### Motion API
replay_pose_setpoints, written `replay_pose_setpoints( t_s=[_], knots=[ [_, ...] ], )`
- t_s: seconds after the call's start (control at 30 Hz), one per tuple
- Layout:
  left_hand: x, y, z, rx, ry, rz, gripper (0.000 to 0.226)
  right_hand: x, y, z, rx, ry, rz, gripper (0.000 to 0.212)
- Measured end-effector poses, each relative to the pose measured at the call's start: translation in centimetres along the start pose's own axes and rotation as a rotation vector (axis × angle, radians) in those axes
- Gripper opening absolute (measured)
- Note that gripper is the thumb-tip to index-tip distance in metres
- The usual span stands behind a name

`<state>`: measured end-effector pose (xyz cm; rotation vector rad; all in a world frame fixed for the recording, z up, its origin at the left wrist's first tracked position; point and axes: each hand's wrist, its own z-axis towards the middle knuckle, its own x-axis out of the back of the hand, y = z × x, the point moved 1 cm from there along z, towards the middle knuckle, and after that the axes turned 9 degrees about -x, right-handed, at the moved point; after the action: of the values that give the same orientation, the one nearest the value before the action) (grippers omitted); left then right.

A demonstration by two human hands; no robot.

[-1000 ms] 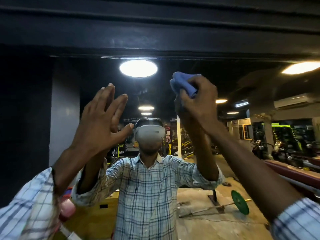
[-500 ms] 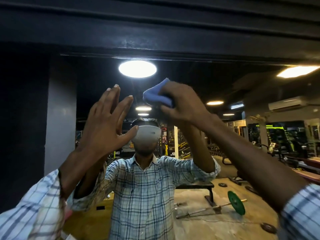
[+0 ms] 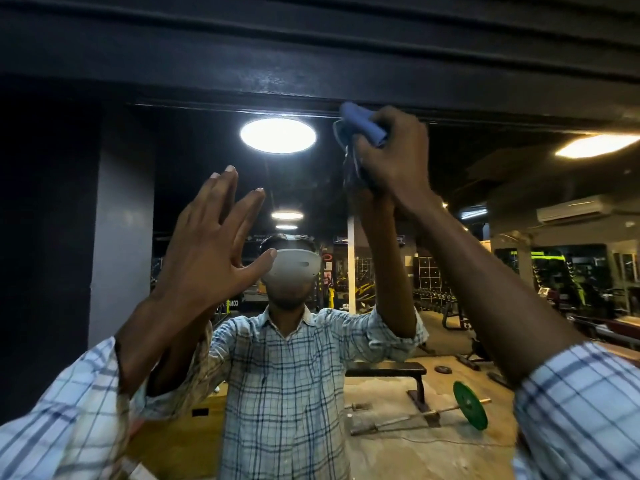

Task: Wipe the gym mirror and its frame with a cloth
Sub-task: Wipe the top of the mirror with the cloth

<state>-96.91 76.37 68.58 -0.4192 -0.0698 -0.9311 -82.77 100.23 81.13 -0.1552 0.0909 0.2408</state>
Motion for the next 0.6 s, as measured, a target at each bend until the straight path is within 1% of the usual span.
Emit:
replay_pose_setpoints(
  t_s=[0.03,0.07,0.1,0.13,0.17,0.2,0.23,0.3,0.33,0.37,0.4,0.47,0.5,0.53,0.57,0.6],
  knots=[
    [0.0,-0.1,0.0,-0.001,0.003,-0.001,0.09,-0.4,0.1,-0.1,-0.06,0.037,-0.005,0.017],
    [0.1,-0.1,-0.1,-0.002,0.005,0.001,0.09,-1.1,-0.5,-0.8,-0.016,0.015,-0.006,0.018],
    [0.1,-0.2,-0.2,-0.003,0.003,0.006,0.09,-1.9,-1.4,-1.7,0.094,-0.073,-0.009,0.018],
    [0.1,-0.3,-0.2,-0.007,0.003,0.009,0.09,-2.5,-2.2,-3.0,0.213,-0.214,-0.012,0.018],
    [0.2,-0.4,-0.3,-0.009,0.007,0.01,0.09,-2.7,-2.4,-3.7,0.307,-0.312,-0.024,0.017],
    [0.2,-0.5,-0.3,-0.009,0.012,0.011,0.09,-2.5,-2.6,-3.6,0.328,-0.314,-0.028,0.016],
    [0.3,-0.6,-0.4,-0.008,0.015,0.009,0.089,-2.3,-2.2,-2.9,0.26,-0.228,-0.019,0.017],
    [0.3,-0.8,-0.6,-0.002,0.02,0.0,0.089,-1.5,-1.1,-1.2,-0.019,0.035,-0.012,0.019],
    [0.4,-0.9,-0.7,0.002,0.02,0.0,0.089,-1.4,-0.8,-1.2,-0.085,0.095,-0.015,0.019],
    [0.4,-1.0,-0.8,0.004,0.017,0.002,0.089,-1.8,-0.9,-2.0,-0.051,0.092,-0.011,0.019],
    [0.5,-1.2,-0.9,0.003,0.014,0.003,0.089,-2.3,-1.5,-3.5,0.055,0.007,-0.002,0.017],
    [0.6,-1.4,-1.1,-0.002,0.022,-0.008,0.089,-3.3,-2.7,-7.8,0.319,-0.337,-0.002,0.013],
    [0.7,-1.5,-1.2,-0.006,0.028,-0.014,0.089,-3.2,-2.7,-9.4,0.418,-0.476,-0.04,0.014],
    [0.7,-1.6,-1.3,-0.009,0.033,-0.016,0.089,-2.5,-2.2,-9.7,0.452,-0.524,-0.072,0.014],
    [0.7,-1.6,-1.4,-0.01,0.035,-0.017,0.088,-1.8,-1.4,-9.0,0.422,-0.469,-0.084,0.014],
    [0.8,-1.7,-1.5,-0.009,0.035,-0.016,0.088,-1.1,-0.7,-7.8,0.334,-0.347,-0.082,0.014]
  ],
)
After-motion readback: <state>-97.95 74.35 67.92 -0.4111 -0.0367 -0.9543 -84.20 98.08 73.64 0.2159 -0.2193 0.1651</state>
